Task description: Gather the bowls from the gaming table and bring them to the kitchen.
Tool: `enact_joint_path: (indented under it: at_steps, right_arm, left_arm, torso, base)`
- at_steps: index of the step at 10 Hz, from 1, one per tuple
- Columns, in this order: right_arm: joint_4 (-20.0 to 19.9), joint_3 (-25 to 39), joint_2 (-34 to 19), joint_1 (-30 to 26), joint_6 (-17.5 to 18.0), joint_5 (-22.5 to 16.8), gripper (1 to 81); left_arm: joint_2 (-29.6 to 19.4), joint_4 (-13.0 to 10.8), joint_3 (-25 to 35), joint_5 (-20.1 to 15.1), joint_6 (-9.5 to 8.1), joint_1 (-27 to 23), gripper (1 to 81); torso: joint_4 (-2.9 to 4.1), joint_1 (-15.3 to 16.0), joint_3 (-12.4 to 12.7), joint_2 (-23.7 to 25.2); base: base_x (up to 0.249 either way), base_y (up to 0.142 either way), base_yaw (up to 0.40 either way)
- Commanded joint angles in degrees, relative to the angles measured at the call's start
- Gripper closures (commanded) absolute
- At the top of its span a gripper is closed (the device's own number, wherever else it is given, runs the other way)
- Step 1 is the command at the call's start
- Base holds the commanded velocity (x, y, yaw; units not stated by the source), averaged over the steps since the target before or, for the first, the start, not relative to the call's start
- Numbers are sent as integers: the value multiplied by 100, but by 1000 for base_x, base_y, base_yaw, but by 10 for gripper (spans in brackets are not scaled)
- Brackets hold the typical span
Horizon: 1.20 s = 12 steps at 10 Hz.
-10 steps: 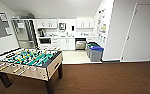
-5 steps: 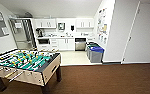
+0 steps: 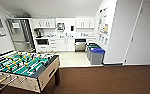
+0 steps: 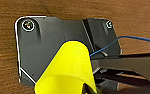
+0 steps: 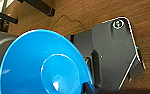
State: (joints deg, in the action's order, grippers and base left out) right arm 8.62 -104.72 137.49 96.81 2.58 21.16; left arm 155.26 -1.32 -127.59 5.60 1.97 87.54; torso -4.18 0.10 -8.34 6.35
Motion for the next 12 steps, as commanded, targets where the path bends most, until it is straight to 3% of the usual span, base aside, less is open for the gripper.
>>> enact_joint_path:
  at_steps: [1,6,12]
  right_arm:
    - [140,102,-245,-165,-12,-218,811]
    - [140,102,-236,-165,-12,-218,811]
    - [140,110,-236,-165,-21,-218,811]
  left_arm:
    - [-91,-70,76,-296,57,-250,811]
    - [-82,-70,67,-296,57,-250,811]
    - [-82,-70,67,-296,57,-249,811]
  torso:
    - [0,0,0,0]
    - [0,0,0,0]
    - [0,0,0,0]
  base:
    - [230,0,0]
    - [230,0,0]
    - [231,-60,0]
